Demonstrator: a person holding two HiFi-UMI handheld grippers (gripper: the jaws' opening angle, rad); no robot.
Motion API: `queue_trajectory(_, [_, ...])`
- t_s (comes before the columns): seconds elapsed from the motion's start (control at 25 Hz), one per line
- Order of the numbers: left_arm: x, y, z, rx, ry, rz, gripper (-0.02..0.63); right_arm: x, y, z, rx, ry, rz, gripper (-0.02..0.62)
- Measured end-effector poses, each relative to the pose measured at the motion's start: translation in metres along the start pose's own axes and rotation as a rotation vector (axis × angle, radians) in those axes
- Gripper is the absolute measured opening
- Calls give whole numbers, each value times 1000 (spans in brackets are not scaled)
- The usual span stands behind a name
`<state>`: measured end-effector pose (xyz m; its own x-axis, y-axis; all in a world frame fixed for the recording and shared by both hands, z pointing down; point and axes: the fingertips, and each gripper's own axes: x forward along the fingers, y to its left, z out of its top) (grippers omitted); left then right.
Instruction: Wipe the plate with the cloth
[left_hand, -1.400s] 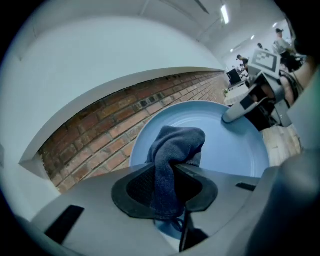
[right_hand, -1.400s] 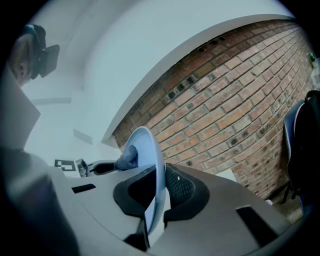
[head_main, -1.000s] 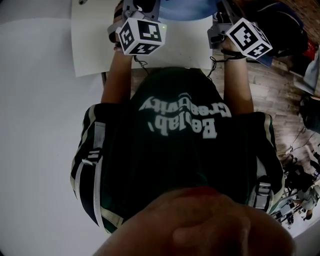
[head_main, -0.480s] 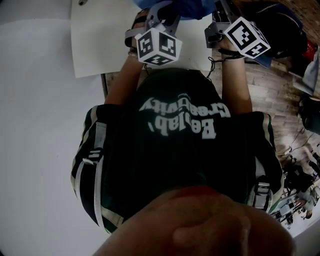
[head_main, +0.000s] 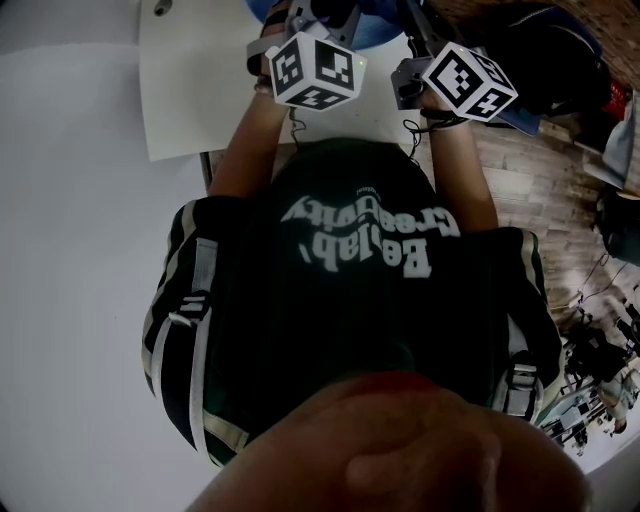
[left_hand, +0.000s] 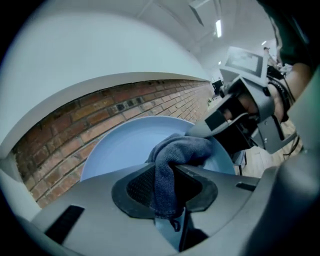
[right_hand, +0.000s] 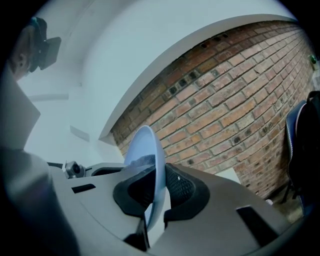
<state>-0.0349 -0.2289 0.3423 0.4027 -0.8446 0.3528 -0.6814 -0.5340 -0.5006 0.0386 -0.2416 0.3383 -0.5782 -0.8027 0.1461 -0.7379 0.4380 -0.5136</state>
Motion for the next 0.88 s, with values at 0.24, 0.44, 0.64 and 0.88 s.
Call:
queue_trajectory(0.24, [9, 34, 14, 17, -12, 63, 98, 2, 2, -7, -8, 27, 13, 17])
queue_trajectory(0.44, [7, 59, 18, 29, -5, 124, 98, 1, 10, -16, -15, 44, 33, 17])
queue_trajectory(0.64, [4, 47, 18, 62, 17, 101, 98, 4, 5, 8, 15, 9, 9, 17])
queue_trajectory(0.88, [-19, -14, 5, 121, 34, -3, 98, -5, 0, 29, 29, -67, -36, 17])
